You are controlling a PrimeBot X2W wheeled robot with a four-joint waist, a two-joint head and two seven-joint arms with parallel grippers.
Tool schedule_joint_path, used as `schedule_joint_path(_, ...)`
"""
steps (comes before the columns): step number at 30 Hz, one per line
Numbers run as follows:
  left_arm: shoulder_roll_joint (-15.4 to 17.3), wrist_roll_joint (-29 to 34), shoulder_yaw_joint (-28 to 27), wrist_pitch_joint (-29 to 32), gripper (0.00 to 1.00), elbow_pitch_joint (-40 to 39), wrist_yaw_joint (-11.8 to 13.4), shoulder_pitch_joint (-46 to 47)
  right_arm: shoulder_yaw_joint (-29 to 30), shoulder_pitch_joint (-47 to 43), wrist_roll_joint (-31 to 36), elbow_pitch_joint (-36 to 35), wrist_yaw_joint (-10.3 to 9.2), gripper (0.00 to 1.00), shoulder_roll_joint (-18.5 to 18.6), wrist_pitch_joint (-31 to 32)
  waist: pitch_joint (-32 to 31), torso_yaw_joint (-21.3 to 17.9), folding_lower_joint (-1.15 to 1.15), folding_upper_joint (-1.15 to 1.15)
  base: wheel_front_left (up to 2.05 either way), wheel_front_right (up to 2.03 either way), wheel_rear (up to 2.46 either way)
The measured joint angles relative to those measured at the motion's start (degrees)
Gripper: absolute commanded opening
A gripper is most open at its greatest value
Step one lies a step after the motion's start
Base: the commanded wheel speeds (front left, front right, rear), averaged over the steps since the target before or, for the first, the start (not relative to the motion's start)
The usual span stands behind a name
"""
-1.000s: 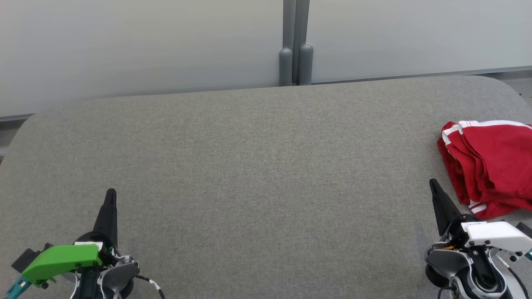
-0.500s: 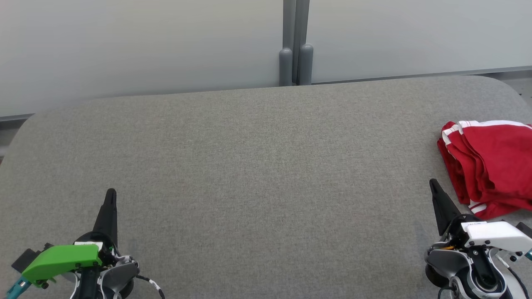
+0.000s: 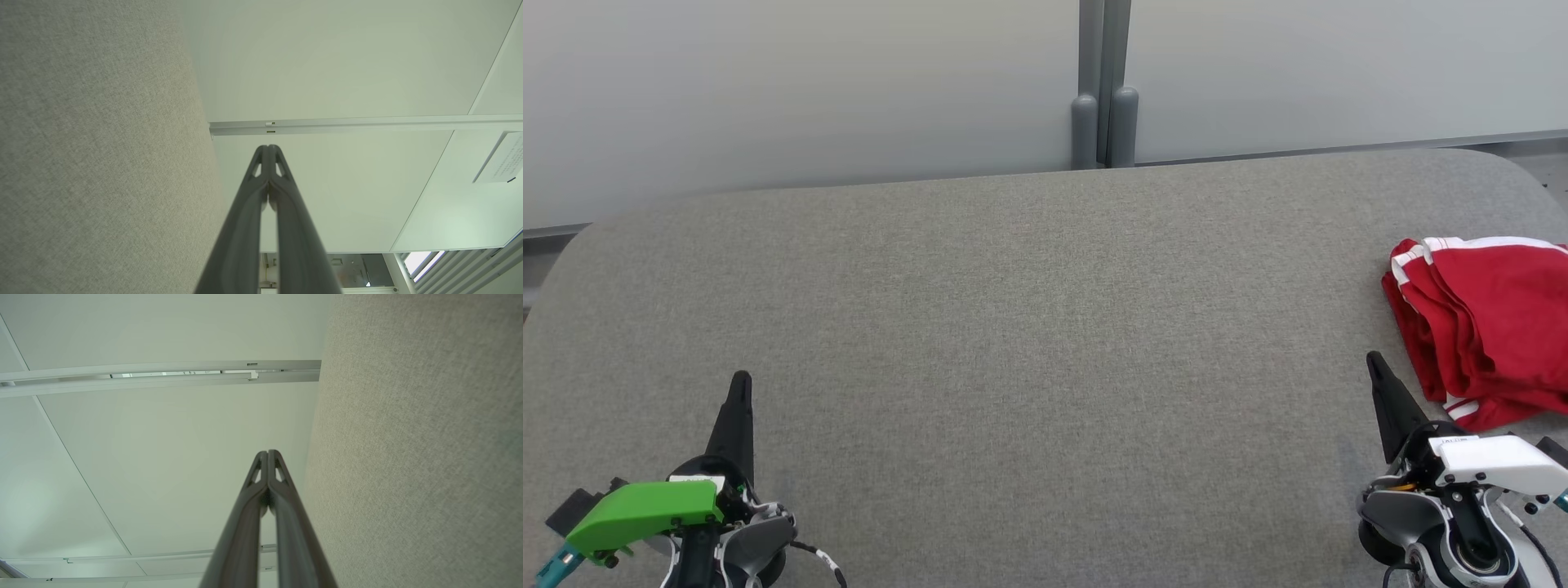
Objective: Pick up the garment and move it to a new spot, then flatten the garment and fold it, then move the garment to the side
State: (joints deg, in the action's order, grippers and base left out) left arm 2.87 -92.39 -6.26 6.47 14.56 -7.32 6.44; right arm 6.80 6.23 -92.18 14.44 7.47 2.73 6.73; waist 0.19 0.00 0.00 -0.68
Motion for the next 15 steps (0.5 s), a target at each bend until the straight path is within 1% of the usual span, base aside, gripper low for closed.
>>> schedule_joint_path(15,0.00,0.00,0.00,0.00,0.00,-0.01,0.00,0.00,0.00,0.00,0.00,0.00,0.00,0.00,0.00,0.00,0.00,0.00,0.00,0.00,0.00,0.00,0.00)
